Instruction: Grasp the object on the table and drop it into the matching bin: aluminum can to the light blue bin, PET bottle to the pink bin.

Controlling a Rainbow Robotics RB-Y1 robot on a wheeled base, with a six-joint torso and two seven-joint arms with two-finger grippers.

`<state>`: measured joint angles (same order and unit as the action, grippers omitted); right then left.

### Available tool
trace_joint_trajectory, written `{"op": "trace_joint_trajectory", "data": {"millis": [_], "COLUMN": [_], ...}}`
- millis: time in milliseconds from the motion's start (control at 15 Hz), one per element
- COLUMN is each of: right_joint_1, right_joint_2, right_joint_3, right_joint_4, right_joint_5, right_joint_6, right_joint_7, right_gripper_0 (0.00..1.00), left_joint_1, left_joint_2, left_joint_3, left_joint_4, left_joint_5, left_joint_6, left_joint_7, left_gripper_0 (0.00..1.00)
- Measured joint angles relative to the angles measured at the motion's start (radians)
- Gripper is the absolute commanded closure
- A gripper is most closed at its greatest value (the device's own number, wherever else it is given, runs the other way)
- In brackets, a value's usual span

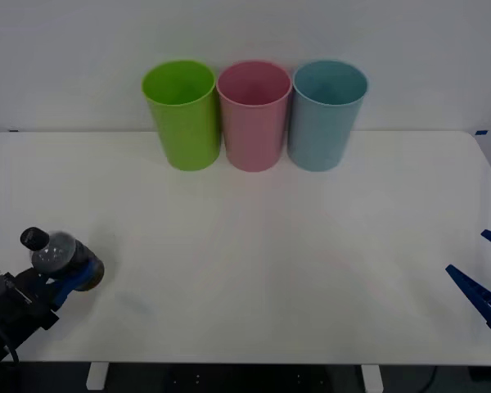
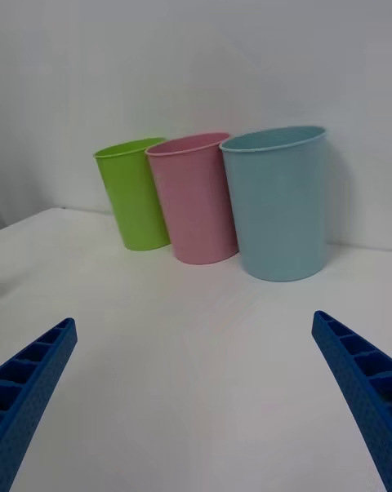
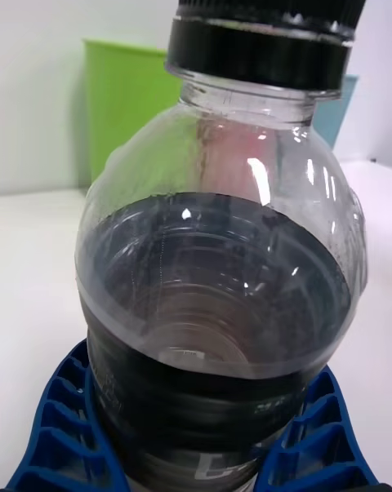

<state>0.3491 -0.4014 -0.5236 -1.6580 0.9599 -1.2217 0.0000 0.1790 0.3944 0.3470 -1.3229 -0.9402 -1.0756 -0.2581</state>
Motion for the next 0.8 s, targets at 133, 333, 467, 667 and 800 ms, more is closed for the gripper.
{"op": "trace_joint_trajectory", "data": {"millis": [133,333,467,667,800], "right_joint_1": [0.000,0.000,0.000,0.000,0.000], "right_joint_2": [0.000,0.000,0.000,0.000,0.000], "right_joint_3": [0.000,0.000,0.000,0.000,0.000], "right_joint_4": [0.000,0.000,0.000,0.000,0.000], "right_joint_5": [0.000,0.000,0.000,0.000,0.000], "right_joint_6": [0.000,0.000,0.000,0.000,0.000], "right_joint_7": [0.000,0.000,0.000,0.000,0.000], "right_gripper_0": [0.00,0.00,0.00,0.00,0.00], "left_joint_1": [0.000,0.002,0.003,-0.018,-0.053], "left_joint_2": [0.000,0.000,0.000,0.000,0.000], "left_joint_3": [0.019,0.058,0.068,0.052,0.032], "left_joint_4": [-0.027,-0.094,-0.143,-0.226,-0.263], "left_joint_5": [0.036,0.051,0.057,0.058,0.051], "left_joint_6": [0.021,0.063,0.086,0.116,0.129], "left_joint_7": [0.032,0.132,0.195,0.301,0.357], "left_gripper_0": [1.00,1.00,1.00,1.00,1.00]}}
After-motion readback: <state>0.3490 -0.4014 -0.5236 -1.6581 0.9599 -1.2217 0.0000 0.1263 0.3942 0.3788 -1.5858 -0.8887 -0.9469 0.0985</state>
